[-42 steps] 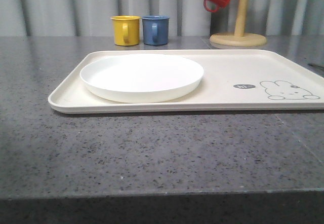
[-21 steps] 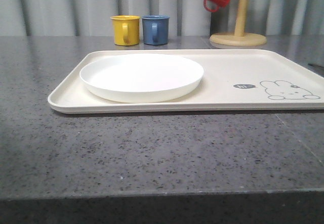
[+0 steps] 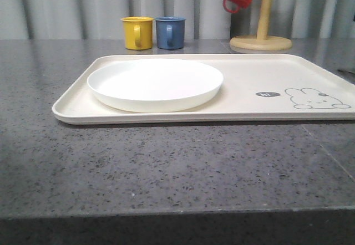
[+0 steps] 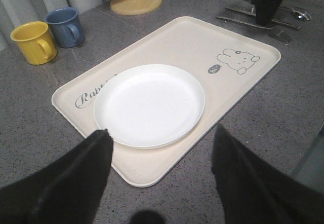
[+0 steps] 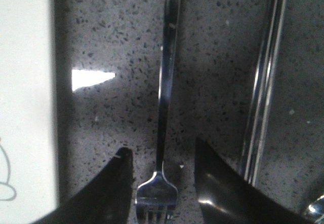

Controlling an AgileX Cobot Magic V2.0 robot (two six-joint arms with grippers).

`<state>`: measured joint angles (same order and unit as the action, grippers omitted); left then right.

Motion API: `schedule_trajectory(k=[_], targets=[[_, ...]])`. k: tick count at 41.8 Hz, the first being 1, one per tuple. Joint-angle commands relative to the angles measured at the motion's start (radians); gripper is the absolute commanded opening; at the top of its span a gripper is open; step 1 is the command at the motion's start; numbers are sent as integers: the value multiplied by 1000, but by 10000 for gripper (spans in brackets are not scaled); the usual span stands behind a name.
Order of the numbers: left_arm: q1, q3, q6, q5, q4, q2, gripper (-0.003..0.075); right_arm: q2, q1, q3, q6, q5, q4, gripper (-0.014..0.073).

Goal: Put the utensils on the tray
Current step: 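Release the plate and raise the left gripper away, then grasp the steel fork with the right gripper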

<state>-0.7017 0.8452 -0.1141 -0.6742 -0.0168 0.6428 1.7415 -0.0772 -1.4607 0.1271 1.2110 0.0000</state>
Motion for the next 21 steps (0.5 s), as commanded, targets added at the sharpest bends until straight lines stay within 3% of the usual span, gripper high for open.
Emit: schedule_trajectory(k=[1, 9, 21], targets=[[-7, 24, 15, 82, -10, 0, 428, -21, -8, -34, 13, -25, -15, 319], [-7, 24, 15, 82, -10, 0, 428, 14, -8, -34, 13, -41, -12, 317], [-7, 24, 15, 82, -10, 0, 428, 19, -8, -34, 13, -81, -6, 192]])
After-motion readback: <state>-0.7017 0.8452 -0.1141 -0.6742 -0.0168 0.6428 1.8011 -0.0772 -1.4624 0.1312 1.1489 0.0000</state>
